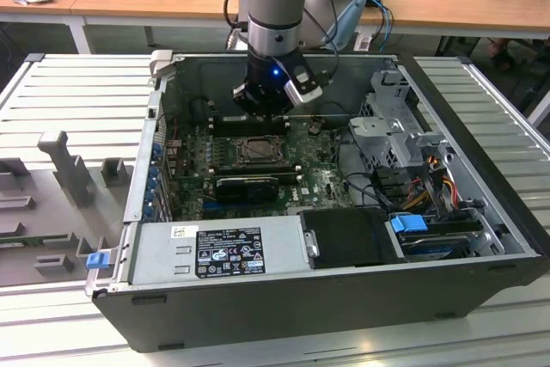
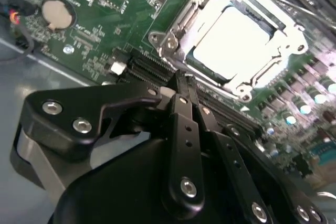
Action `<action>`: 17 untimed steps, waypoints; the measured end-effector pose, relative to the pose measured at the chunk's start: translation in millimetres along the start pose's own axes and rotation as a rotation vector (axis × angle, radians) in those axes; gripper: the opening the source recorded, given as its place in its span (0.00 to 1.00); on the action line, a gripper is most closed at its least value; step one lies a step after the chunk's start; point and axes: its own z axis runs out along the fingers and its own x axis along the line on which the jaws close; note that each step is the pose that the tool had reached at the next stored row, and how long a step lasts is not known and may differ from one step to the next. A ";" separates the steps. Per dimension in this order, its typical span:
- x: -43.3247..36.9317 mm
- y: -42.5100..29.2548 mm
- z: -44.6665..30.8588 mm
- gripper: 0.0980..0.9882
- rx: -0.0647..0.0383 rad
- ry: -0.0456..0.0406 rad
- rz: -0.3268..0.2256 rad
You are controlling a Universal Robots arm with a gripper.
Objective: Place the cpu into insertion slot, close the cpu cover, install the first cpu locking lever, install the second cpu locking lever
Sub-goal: 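Install the first cpu locking lever, then install the second cpu locking lever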
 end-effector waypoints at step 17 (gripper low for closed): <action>0.4 -6.3 -0.7 0.01 0.000 0.0000 0.000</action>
